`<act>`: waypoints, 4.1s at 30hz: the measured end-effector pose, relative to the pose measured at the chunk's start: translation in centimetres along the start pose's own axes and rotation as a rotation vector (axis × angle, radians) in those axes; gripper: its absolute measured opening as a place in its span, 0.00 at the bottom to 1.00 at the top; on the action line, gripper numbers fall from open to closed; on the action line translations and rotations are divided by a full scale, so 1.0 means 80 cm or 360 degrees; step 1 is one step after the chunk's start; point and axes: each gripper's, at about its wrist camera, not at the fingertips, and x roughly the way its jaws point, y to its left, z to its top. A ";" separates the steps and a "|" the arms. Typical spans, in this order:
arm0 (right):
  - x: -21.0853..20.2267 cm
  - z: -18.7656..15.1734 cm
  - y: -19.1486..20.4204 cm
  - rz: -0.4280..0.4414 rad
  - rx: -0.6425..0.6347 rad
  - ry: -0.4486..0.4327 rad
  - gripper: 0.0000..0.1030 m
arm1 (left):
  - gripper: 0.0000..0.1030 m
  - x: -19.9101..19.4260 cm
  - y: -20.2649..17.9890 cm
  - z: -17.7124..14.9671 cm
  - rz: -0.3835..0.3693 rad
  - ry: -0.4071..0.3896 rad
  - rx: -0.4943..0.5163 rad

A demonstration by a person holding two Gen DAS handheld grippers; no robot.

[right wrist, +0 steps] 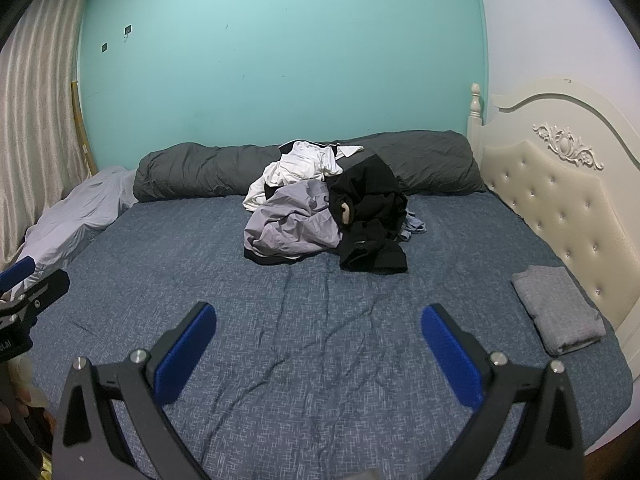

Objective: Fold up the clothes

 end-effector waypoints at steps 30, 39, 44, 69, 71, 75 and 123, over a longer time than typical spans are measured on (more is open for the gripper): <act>0.002 0.004 0.001 -0.0006 0.0003 0.0014 1.00 | 1.00 0.008 -0.002 0.000 -0.0001 0.0012 -0.0001; 0.002 0.002 0.001 -0.0006 0.0002 0.0018 1.00 | 1.00 0.008 0.000 -0.002 -0.0001 0.0014 -0.0007; 0.008 0.001 -0.001 0.0017 -0.0010 0.0029 1.00 | 1.00 0.013 -0.001 -0.003 0.0002 0.0021 -0.0003; 0.201 -0.005 -0.016 0.0039 -0.0072 0.0168 1.00 | 1.00 0.217 0.036 -0.017 0.0040 0.0234 -0.0044; 0.230 -0.002 -0.015 0.0041 -0.0075 0.0189 1.00 | 1.00 0.242 0.043 -0.017 0.0028 0.0248 -0.0069; 0.285 0.005 -0.010 0.0042 -0.0102 0.0221 1.00 | 1.00 0.292 0.056 -0.021 0.0000 0.0276 -0.0107; 0.709 0.030 0.138 0.0139 -0.0512 0.0397 0.86 | 1.00 0.512 0.173 -0.133 -0.0185 0.0329 -0.0294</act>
